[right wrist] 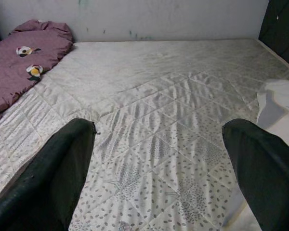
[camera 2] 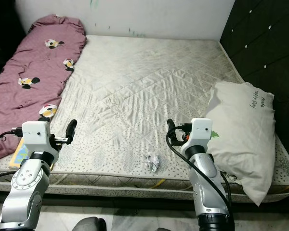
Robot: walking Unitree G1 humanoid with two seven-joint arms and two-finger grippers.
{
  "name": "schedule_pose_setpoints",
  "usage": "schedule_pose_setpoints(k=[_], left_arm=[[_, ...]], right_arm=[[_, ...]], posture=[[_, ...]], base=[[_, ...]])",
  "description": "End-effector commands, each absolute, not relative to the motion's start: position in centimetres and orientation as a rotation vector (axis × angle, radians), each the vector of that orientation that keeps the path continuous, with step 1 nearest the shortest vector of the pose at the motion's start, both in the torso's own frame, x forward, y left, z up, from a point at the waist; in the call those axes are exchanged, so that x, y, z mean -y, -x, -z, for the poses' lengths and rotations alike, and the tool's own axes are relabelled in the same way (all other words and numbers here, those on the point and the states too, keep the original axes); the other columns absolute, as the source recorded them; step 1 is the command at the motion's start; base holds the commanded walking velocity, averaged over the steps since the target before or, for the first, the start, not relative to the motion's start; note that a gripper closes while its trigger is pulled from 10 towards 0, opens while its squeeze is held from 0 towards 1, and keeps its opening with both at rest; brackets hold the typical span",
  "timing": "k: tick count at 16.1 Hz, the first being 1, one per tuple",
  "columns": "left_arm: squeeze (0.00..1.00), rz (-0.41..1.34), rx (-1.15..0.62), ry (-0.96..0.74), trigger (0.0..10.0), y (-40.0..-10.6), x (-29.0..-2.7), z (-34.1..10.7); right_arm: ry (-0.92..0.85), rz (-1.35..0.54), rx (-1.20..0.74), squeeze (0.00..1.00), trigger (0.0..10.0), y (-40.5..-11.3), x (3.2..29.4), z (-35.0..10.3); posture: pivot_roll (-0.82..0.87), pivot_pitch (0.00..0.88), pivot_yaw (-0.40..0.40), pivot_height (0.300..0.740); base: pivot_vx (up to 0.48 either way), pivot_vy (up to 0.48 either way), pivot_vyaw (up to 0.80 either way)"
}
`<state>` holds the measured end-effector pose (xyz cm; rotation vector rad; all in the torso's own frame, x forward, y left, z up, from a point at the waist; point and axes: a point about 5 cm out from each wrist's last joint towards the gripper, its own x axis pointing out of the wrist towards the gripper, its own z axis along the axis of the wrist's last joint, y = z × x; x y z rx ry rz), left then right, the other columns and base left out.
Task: Clean up the room
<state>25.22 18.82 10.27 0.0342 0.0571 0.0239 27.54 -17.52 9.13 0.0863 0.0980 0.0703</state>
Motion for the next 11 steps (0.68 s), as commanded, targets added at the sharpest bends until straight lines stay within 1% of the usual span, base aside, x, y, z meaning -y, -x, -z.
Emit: schedule_pose_setpoints(k=[1, 5, 6, 11], left_arm=[[0.00, -0.007, -0.045, -0.027, 10.0, -25.32, -18.80, -10.33], [0.00, -0.011, -0.062, -0.007, 10.0, -25.36, -18.62, -10.33], [0.00, -0.031, -0.047, -0.037, 10.0, -25.35, -18.81, -10.33], [0.00, -0.052, -0.068, -0.037, 10.0, -25.63, -19.06, -10.08]], right_arm=[[-0.096, -0.068, -0.085, 0.00, 10.0, -27.81, 17.55, -9.44], [-0.101, -0.070, -0.085, 0.00, 10.0, -27.74, 17.46, -9.43], [-0.102, -0.071, -0.084, 0.00, 10.0, -27.70, 17.43, -9.44], [-0.098, -0.071, -0.081, 0.00, 10.0, -27.84, 17.45, -9.53]], posture=[[0.01, 0.000, -0.037, 0.723], [0.01, 0.000, -0.038, 0.689], [0.01, 0.000, -0.038, 0.670], [0.01, 0.000, -0.040, 0.665]], base=[[0.000, 0.000, 0.00], [0.000, 0.000, 0.00], [0.000, 0.000, 0.00], [0.000, 0.000, 0.00]])
